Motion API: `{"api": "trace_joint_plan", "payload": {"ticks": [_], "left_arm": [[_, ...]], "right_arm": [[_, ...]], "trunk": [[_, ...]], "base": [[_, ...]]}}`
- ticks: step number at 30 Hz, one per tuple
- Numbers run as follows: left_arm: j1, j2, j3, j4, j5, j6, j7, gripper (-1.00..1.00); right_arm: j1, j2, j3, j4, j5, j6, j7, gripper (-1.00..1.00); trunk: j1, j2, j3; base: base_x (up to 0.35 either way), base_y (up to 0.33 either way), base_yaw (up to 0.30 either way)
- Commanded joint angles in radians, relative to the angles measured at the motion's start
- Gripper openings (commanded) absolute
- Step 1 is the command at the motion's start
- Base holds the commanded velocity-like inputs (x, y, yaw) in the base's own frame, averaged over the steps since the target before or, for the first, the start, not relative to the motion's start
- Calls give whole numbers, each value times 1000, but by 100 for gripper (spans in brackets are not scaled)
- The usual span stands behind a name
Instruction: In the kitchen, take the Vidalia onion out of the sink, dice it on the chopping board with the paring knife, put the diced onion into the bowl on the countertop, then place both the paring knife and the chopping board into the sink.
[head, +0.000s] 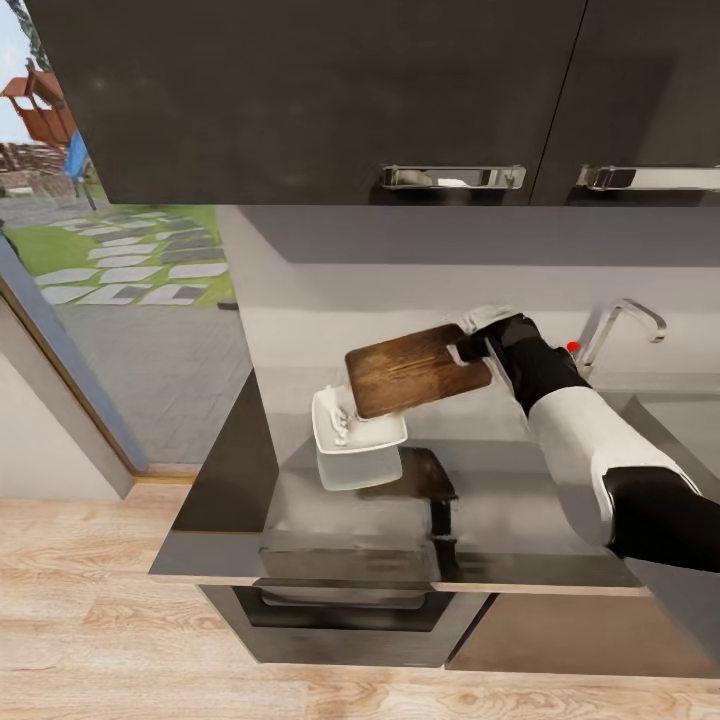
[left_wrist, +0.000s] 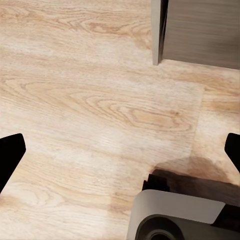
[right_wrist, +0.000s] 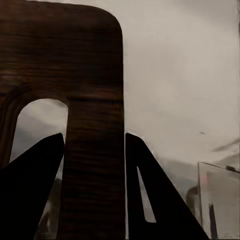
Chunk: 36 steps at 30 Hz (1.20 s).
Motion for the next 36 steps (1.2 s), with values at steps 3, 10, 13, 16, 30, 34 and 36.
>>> {"api": "trace_joint_plan", "payload": {"ticks": [3,10,13,16,30,34,36], "left_arm": [[-2,0,4,4,5,-8,-3,100],[-2,0,4,4,5,-8,-3,100],[-2,0,4,4,5,-8,-3,100],[-2,0,4,4,5,-8,-3,100],[-2,-1,4,4,5,-8,-3,100],[-2,-1,4,5,5,-8,-3,100],[-2,-2,4,5,5,-8,-3,100]], "right_arm": [[-1,-37,-59,-2,7,4,70,-100],[0,-93,-110,1,6,-6,184,-100],[1,-105,-140,10,8,-27,221,-100],[1,-112,-146,18,8,-47,227,-100],[1,-147,-149,154,9,-170,205,-100],[1,-154,-149,163,8,-184,205,-100],[1,-158,-150,164,8,-187,206,-100]], "trunk": [[0,-1,-2],[0,-1,-2],[0,-1,-2],[0,-1,-2],[0,-1,-2],[0,-1,-2],[0,-1,-2]], "base": [[0,0,0],[0,0,0],[0,0,0],[0,0,0],[-44,0,0],[-274,0,0],[-238,0,0]]}}
